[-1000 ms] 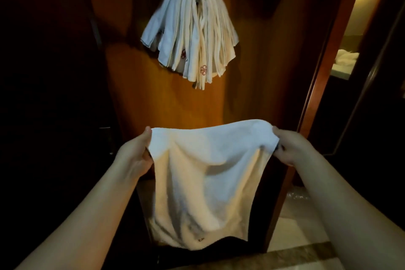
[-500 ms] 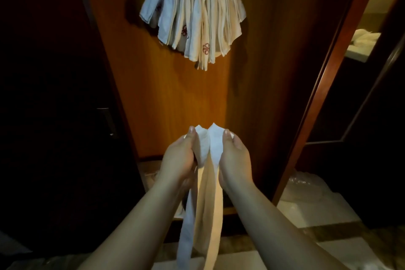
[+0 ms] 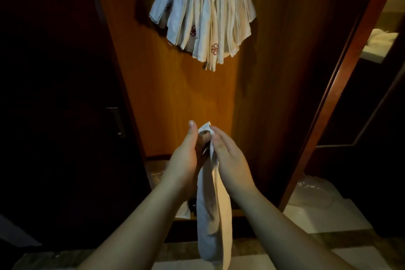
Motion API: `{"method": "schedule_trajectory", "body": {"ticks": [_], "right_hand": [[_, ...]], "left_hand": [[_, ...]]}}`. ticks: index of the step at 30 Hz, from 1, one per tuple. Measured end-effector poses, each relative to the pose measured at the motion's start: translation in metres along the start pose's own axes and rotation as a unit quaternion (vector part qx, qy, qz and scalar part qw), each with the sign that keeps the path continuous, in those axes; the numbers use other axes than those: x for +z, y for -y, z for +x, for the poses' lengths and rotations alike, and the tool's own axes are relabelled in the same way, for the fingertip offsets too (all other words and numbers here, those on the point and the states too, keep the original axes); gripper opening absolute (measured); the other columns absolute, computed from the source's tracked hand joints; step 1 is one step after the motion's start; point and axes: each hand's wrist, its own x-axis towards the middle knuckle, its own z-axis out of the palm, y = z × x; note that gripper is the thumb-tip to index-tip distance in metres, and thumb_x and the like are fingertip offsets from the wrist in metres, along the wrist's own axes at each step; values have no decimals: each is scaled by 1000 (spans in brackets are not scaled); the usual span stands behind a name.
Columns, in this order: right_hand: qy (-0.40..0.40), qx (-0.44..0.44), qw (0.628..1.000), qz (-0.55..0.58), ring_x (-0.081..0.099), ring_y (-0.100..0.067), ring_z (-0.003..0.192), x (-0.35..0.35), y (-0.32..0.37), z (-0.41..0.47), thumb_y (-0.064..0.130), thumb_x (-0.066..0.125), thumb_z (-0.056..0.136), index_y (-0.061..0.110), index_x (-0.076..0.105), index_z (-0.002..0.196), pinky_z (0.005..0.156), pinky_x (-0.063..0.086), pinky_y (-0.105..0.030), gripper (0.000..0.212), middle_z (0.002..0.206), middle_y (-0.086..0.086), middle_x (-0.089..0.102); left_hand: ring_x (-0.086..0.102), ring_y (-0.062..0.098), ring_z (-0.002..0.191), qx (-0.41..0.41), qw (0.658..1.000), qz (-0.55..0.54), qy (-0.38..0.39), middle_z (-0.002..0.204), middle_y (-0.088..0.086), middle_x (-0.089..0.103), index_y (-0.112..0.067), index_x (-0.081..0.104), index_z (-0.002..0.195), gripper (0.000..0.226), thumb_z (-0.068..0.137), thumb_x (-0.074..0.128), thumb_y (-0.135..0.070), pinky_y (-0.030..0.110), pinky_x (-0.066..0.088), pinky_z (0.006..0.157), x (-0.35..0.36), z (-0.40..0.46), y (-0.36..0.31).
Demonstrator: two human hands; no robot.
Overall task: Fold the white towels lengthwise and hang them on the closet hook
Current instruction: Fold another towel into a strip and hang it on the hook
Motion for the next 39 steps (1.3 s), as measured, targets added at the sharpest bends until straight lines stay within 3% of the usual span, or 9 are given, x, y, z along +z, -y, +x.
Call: {"method": "schedule_trajectory", "body": {"ticks": [3, 9, 13, 16, 18, 22, 28, 36, 39], "right_hand": [[33, -14, 998, -45, 39, 38, 99, -4, 0, 2, 37, 55, 101, 42, 43, 146, 77, 34, 9, 47, 113, 44, 45], [2, -59, 993, -104, 58, 4, 106, -6, -1, 7, 32, 48, 104, 49, 54, 134, 83, 52, -22, 35, 101, 35, 65], [5, -59, 990, -127, 55, 23, 94, -18, 13, 20, 37, 49, 104, 61, 57, 106, 71, 42, 0, 26, 95, 48, 60], [0, -59, 992, -112, 62, 6, 99, -30, 19, 32, 39, 50, 103, 54, 66, 107, 83, 51, -20, 22, 104, 32, 67], [0, -63, 991, -119, 64, 1, 100, -38, 24, 37, 42, 51, 102, 53, 66, 109, 85, 53, -28, 20, 104, 25, 69], [-7, -82, 989, -126, 65, 4, 94, -61, 35, 40, 41, 52, 102, 55, 69, 102, 70, 47, -12, 22, 102, 26, 69], [57, -62, 963, -257, 58, 9, 94, -98, 41, 42, 38, 51, 102, 52, 66, 99, 71, 40, -14, 21, 97, 34, 64], [103, -83, 946, -297, 60, 3, 92, -108, 56, 46, 29, 55, 101, 51, 64, 95, 77, 46, -26, 25, 98, 20, 67], [125, -89, 942, -297, 56, 14, 93, -103, 61, 46, 24, 55, 101, 51, 65, 94, 75, 41, -19, 29, 96, 28, 65]], "left_hand": [[72, 7, 99, -2, 1000, -16, 24, 106, -1, 76, -17, 67, 121, 77, 79, 38, -75, 19, 55, 73, -5, -4, -5], [56, 14, 126, -9, 997, 64, 44, 131, 2, 65, -17, 65, 129, 85, 77, 30, -74, 36, 37, 113, -9, -9, -17], [65, 12, 110, 69, 993, 84, -54, 110, -5, 74, -24, 79, 102, 55, 94, 41, -63, 31, 50, 92, -15, -6, -18], [52, 8, 113, 241, 909, 315, -132, 106, -23, 58, -37, 65, 101, 8, 93, 64, -38, 31, 48, 86, -34, 8, -9], [40, 8, 109, 228, 874, 421, -83, 102, -26, 48, -42, 62, 97, 13, 88, 70, -38, 34, 40, 90, -48, 17, -4], [33, 6, 101, 244, 734, 633, -30, 83, -18, 54, -30, 66, 82, 14, 92, 62, -40, 34, 19, 90, -81, 28, -7], [46, 20, 95, 341, 632, 696, -14, 80, -22, 53, -24, 71, 85, 6, 86, 76, -28, 31, 13, 79, -109, 15, -68], [43, 17, 100, 219, 649, 726, -58, 88, -14, 40, -28, 48, 121, 27, 97, 59, -34, 35, 29, 95, -83, 4, -100], [45, 21, 108, 167, 593, 786, -45, 92, -9, 48, -26, 59, 111, 14, 100, 50, -27, 36, 31, 86, -76, 8, -104]]}}
